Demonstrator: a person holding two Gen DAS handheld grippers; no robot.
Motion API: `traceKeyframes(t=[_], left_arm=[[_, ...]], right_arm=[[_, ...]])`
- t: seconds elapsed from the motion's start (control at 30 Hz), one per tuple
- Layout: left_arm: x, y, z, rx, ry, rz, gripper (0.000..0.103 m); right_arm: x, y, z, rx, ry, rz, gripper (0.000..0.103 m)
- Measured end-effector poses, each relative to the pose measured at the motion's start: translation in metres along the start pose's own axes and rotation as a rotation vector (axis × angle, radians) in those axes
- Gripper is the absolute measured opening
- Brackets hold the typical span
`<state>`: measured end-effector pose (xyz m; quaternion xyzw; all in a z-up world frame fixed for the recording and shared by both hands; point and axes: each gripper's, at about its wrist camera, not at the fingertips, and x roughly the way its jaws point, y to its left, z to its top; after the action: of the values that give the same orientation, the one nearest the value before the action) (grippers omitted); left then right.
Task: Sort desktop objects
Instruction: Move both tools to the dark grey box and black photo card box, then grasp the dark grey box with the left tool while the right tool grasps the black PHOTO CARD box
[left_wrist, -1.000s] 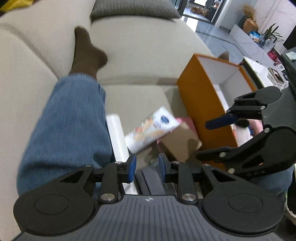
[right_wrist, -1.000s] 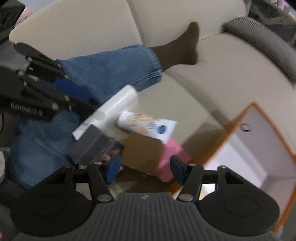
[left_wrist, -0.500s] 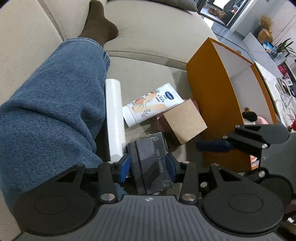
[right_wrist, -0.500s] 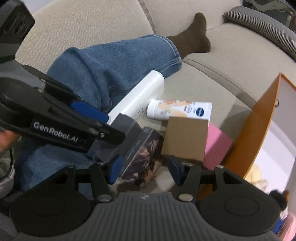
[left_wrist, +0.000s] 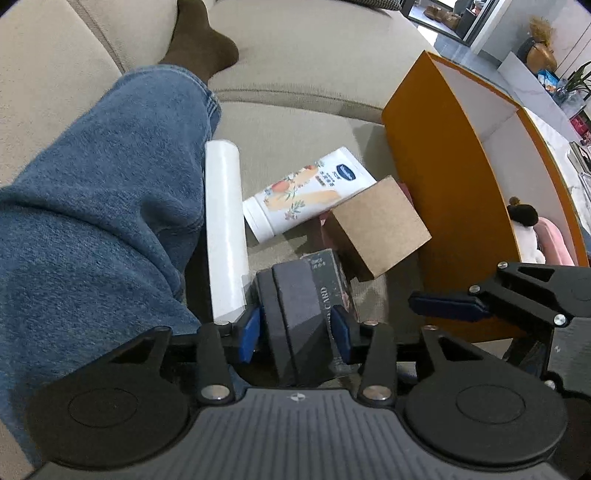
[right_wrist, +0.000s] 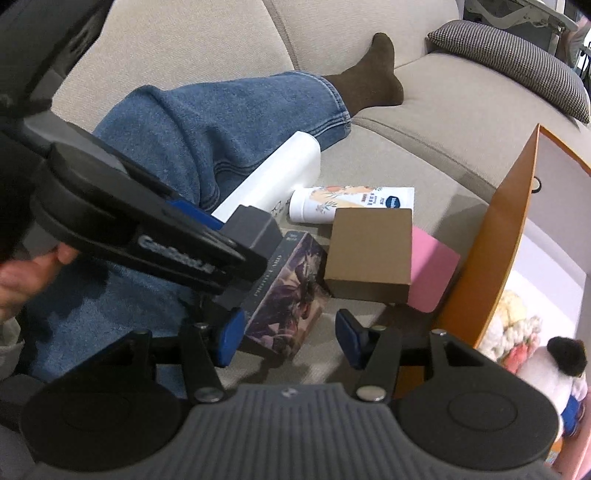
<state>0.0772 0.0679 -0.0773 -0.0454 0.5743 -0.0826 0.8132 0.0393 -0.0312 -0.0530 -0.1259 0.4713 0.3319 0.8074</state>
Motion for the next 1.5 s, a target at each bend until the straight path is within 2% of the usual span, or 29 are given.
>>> traceKeyframes(t=[0.17,0.3,0.37,0.47,0.53,0.6,0.73,0.77,0.93,1.17,1.33,1.43,1.5], left_arm=[[-0.002,0.005,-0.002,-0.028,-0.019,-0.03,0.044],[0.002,0.012,-0.002,-0.083,0.016,-0.157,0.043],[0.004,0.011,-0.003,-0.073,0.015,-0.145,0.043],[0.003,0.01,-0.005,-0.071,0.008,-0.147,0.043],[0.001,0.011,-0.005,-0.07,0.004,-0.132,0.043],[0.0,0.011,-0.005,-0.061,0.001,-0.118,0.043],[0.001,0.008,-0.007,-0.035,-0.004,-0.096,0.043],[0.001,0.008,-0.006,-0.04,-0.006,-0.099,0.043],[0.0,0.012,-0.007,-0.056,-0.013,-0.118,0.043],[0.002,0.016,-0.006,-0.094,-0.015,-0.128,0.044],[0.004,0.015,-0.004,-0.099,-0.012,-0.122,0.044],[0.004,0.014,-0.005,-0.093,-0.017,-0.123,0.043],[0.002,0.014,-0.006,-0.098,-0.022,-0.124,0.043]], right_arm=[[0.004,0.004,-0.001,0.0,-0.004,0.015,0.057],[0.009,0.009,-0.001,-0.003,0.002,0.052,0.058],[0.014,0.013,-0.002,-0.017,0.015,0.06,0.061],[0.023,0.018,-0.004,-0.04,0.036,0.022,0.06],[0.028,0.017,-0.005,-0.038,0.055,0.007,0.057],[0.031,0.017,-0.005,-0.038,0.068,0.002,0.045],[0.028,0.013,-0.008,-0.035,0.086,-0.047,0.041],[0.027,0.012,-0.008,-0.025,0.087,-0.05,0.036],[0.025,0.011,-0.007,-0.01,0.077,-0.082,0.036],[0.03,0.006,0.008,0.039,0.043,-0.074,0.036],[0.042,0.004,0.012,0.036,0.059,-0.095,0.037],[0.042,0.003,0.011,0.05,0.057,-0.092,0.035],[0.04,0.002,0.011,0.06,0.051,-0.095,0.026]])
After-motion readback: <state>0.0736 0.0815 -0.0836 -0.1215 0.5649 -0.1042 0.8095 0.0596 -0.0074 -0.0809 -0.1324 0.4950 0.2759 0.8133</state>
